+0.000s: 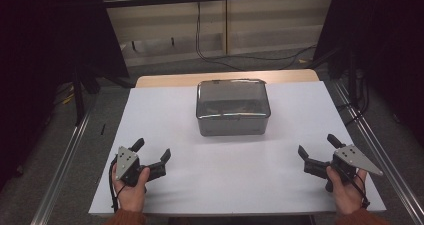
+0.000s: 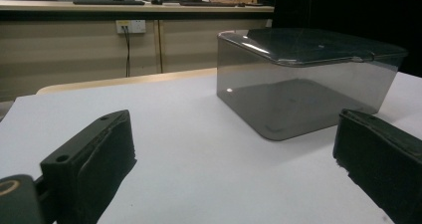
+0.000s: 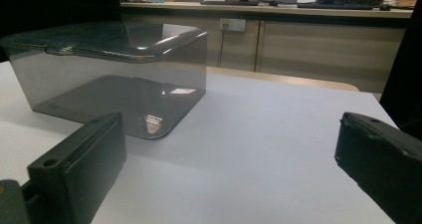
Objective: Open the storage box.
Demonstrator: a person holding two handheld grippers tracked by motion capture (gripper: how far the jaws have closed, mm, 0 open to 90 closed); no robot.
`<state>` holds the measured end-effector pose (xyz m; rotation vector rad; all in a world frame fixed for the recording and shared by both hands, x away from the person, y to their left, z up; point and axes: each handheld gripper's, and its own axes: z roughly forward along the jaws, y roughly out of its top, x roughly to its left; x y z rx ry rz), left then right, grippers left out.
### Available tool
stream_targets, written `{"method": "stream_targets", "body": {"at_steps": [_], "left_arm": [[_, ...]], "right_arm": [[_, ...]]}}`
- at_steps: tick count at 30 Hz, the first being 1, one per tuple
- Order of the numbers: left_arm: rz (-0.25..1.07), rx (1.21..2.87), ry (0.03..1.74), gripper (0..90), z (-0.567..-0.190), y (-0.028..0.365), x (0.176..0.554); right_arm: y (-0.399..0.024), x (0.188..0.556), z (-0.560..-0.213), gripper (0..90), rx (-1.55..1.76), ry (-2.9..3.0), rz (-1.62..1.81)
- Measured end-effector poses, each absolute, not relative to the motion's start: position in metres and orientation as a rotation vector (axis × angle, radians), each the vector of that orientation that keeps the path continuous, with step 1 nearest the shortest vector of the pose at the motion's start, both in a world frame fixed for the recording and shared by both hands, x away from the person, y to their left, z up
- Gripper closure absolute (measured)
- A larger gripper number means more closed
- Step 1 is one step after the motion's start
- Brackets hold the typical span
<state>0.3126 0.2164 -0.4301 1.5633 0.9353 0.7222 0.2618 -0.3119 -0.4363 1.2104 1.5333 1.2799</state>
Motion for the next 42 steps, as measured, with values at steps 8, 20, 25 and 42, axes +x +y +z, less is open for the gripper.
{"method": "stream_targets", "body": {"at_steps": [8,20,25,42], "left_arm": [[0.680,1.533,0.957,2.3,-0.429,0.214,0.316],[0.670,1.533,0.963,1.2,-0.430,0.213,0.313],[0.662,1.532,0.955,1.4,-0.430,0.214,0.312],[0.659,1.549,0.947,2.0,-0.430,0.212,0.310]], "right_arm": [[-0.309,0.266,-0.439,0.0,1.202,1.561,1.324],[-0.299,0.270,-0.442,0.0,1.179,1.658,1.351],[-0.293,0.274,-0.442,0.0,1.175,1.683,1.370],[-0.270,0.285,-0.438,0.1,1.138,1.685,1.372]]}}
